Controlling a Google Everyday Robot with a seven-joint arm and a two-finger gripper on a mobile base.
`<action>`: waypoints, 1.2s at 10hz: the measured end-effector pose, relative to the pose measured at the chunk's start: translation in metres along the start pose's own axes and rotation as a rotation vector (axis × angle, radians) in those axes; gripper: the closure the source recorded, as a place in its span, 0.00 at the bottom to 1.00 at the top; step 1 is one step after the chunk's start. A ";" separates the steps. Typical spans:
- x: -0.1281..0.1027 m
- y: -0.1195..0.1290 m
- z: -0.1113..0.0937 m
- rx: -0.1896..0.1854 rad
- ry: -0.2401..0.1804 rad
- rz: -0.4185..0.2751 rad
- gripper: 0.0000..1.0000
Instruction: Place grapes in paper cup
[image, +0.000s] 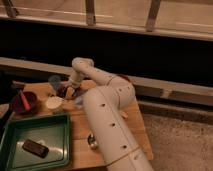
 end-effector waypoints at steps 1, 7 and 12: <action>-0.003 0.000 -0.002 0.000 -0.005 -0.005 0.70; -0.017 -0.001 -0.043 -0.022 -0.065 0.013 1.00; -0.041 0.025 -0.112 -0.110 -0.118 -0.007 1.00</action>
